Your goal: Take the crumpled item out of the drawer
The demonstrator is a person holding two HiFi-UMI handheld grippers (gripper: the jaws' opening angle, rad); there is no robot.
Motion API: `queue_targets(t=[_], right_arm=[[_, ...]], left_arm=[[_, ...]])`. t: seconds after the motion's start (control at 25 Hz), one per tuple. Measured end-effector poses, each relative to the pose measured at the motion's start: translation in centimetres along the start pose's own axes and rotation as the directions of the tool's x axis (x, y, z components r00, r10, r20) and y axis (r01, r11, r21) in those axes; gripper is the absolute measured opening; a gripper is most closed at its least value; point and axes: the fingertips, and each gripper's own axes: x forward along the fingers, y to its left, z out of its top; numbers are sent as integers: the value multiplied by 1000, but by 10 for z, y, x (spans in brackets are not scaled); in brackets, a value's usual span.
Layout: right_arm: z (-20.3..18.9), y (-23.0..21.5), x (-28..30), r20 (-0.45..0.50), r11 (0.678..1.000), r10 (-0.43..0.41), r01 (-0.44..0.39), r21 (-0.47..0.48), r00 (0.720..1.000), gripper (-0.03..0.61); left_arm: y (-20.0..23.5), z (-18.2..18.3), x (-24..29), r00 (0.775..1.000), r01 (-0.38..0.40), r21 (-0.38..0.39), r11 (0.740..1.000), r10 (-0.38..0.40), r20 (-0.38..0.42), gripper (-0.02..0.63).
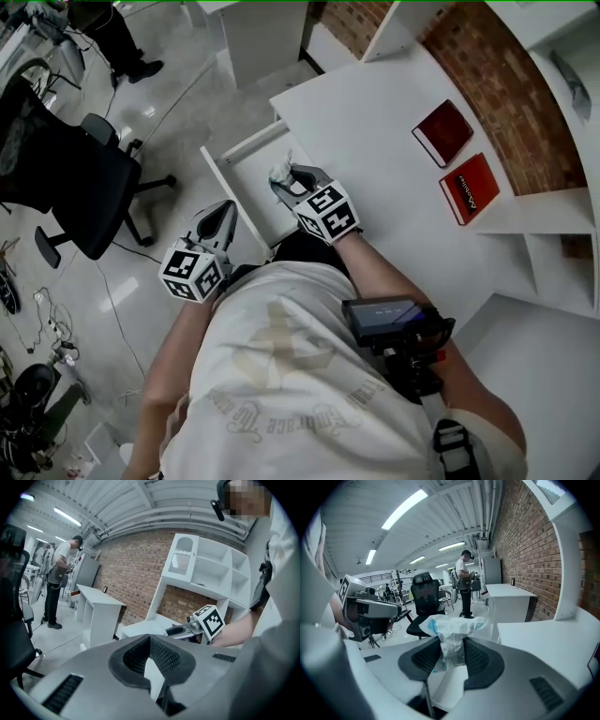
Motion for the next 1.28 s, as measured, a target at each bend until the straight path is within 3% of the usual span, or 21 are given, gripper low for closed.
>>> queue_targets(t=[0.6,0.96,1.28], right_arm=[[15,-8,-63,171,999,9,-16,42,985,162],[-1,3,-85,207,998,-5,-8,62,978,161],[-31,16,-97,185,995,-35,17,99,982,161]], left_arm=[[-43,12,23,995,95,64,993,-95,2,20],[-61,-1,20,992,128,72,989,-127,-24,20],[-78,-23,11,984,171,71,983,-167,-55,20]])
